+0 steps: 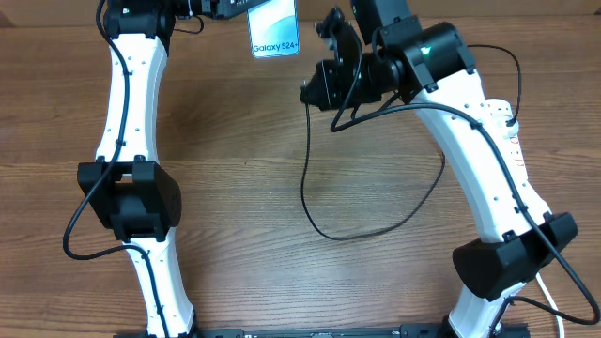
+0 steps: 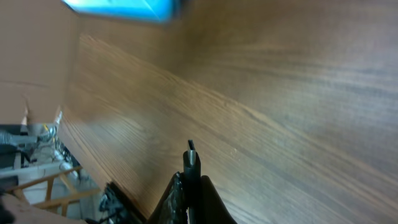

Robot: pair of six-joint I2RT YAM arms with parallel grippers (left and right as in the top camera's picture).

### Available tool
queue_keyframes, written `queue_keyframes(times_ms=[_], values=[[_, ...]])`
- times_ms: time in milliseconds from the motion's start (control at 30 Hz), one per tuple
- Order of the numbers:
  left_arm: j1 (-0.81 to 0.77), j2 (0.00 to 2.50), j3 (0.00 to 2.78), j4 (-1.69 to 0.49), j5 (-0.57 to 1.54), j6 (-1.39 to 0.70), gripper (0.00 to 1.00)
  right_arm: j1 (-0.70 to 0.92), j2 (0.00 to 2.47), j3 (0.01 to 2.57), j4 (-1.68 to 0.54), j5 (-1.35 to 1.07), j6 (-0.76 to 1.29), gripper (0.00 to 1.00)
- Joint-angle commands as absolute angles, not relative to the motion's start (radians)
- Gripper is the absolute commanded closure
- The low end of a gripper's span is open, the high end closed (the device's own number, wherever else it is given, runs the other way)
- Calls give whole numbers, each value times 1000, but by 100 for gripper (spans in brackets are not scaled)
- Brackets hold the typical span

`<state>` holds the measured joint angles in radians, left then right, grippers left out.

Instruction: Plug charger to phone and switch on socket

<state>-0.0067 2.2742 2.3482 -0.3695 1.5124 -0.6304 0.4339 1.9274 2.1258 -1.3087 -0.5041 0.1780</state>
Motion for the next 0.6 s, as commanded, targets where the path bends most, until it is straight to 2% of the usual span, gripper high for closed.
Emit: queue_keyframes(times_ms=[0, 500, 567], values=[[-6, 2263, 2358, -363, 1483, -643, 96, 439, 1943, 2017, -1311, -490, 148, 96], [-6, 2263, 2358, -371, 1456, -643, 96, 438, 1943, 1440, -1124, -444, 164, 96], [-6, 2263, 2358, -373, 1456, -643, 96, 437, 1943, 1358, -1048, -402, 207, 88]])
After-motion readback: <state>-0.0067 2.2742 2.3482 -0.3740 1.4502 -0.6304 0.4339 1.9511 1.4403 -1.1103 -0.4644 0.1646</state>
